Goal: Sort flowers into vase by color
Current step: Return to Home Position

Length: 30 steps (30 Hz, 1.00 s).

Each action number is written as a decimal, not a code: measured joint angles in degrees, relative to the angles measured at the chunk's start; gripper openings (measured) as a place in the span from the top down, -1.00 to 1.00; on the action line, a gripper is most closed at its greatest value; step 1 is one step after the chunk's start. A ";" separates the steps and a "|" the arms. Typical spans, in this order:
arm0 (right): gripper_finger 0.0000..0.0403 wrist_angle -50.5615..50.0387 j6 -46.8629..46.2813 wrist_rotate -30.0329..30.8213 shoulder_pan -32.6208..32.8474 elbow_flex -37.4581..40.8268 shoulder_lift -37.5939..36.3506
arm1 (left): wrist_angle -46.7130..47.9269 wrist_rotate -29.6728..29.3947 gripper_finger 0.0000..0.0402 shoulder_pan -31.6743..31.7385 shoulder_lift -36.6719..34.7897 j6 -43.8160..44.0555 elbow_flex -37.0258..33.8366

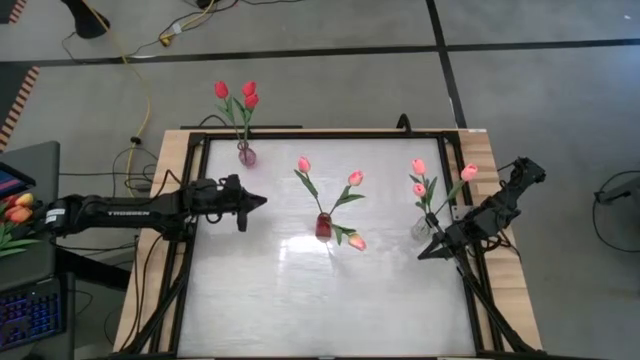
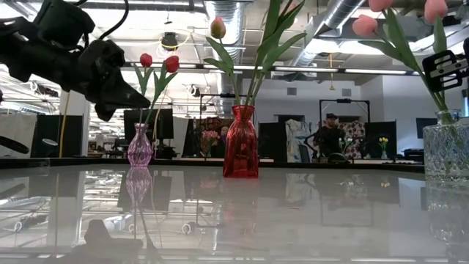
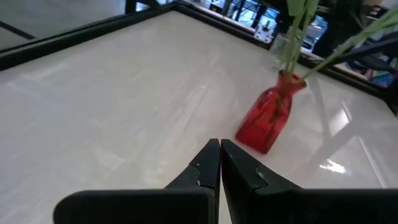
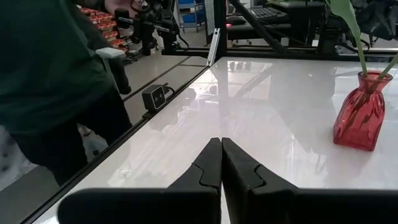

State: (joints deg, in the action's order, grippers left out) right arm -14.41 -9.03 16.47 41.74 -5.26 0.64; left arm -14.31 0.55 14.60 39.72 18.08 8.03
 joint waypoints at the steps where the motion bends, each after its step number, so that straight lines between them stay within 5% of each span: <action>1: 0.84 0.00 -0.04 0.00 0.00 0.00 0.00 | 0.01 -0.50 1.00 0.02 0.00 0.05 -0.01; 30: 0.84 -0.04 0.01 0.00 -0.26 0.00 0.04 | 9.30 -1.92 1.00 0.97 0.00 -0.71 0.02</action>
State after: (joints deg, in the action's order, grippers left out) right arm -14.46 -9.02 16.47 41.47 -5.26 0.69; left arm -5.01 -1.37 15.57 39.72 17.37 8.05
